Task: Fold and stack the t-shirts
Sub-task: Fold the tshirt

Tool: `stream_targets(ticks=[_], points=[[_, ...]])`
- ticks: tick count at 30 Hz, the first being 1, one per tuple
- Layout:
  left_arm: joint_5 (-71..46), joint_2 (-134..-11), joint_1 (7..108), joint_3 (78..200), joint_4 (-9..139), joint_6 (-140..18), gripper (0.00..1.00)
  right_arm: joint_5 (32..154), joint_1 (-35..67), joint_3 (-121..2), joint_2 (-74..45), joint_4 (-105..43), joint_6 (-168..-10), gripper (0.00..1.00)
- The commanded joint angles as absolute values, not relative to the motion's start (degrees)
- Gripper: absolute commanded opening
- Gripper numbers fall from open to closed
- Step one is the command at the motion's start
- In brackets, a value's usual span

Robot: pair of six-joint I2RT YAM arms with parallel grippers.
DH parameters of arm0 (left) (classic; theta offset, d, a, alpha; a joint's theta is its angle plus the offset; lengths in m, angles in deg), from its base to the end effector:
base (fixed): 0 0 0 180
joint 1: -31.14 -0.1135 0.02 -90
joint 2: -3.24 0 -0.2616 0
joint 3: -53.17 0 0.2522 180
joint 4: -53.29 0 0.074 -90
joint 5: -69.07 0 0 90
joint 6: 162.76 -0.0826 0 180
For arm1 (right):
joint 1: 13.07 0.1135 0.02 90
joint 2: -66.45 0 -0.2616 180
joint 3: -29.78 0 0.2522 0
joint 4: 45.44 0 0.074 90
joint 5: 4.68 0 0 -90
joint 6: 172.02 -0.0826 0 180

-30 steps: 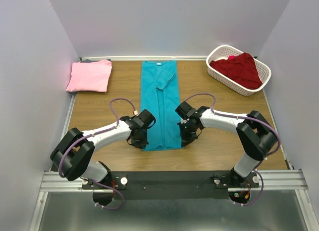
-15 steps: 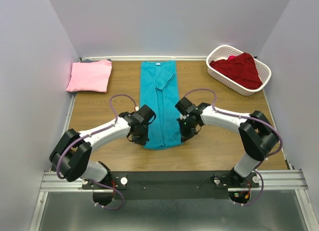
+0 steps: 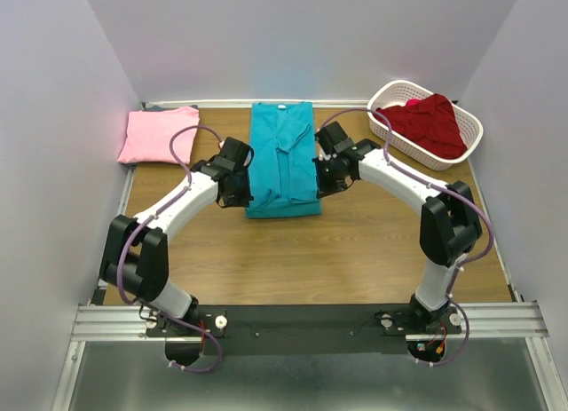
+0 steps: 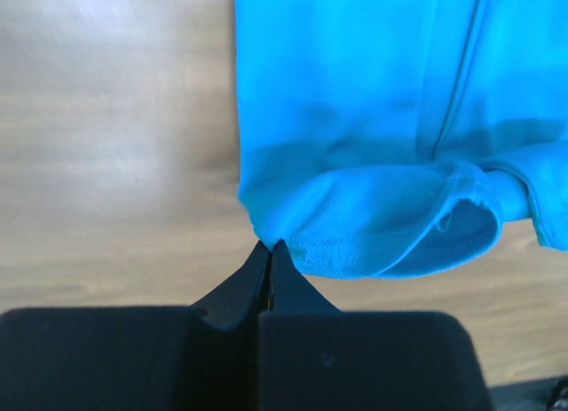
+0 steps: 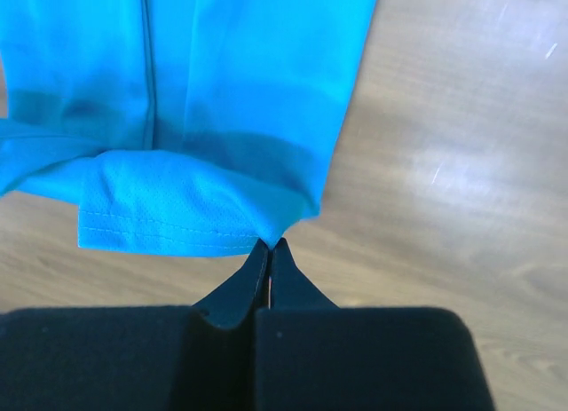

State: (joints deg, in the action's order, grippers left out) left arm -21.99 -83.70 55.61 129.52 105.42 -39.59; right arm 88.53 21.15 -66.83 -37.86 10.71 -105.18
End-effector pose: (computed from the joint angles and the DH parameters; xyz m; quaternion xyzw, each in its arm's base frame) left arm 0.2971 -0.1335 0.1892 -0.0759 0.9688 -0.1058 0.2109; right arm 0.3311 0.2308 0.1927 -0.1001 0.9686 0.1325 0.1853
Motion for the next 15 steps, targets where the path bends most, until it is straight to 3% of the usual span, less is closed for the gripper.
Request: stream_targets(ticks=[1,15], points=[[-23.7,-86.7,53.0,134.6,102.7,-44.2,0.00,85.7,18.9,-73.0,-41.6,13.0,-101.7,0.01],[-26.5,-100.8,49.3,146.4,94.8,-49.6,0.00,80.8,15.2,-87.2,-53.4,13.0,-98.5,0.01]])
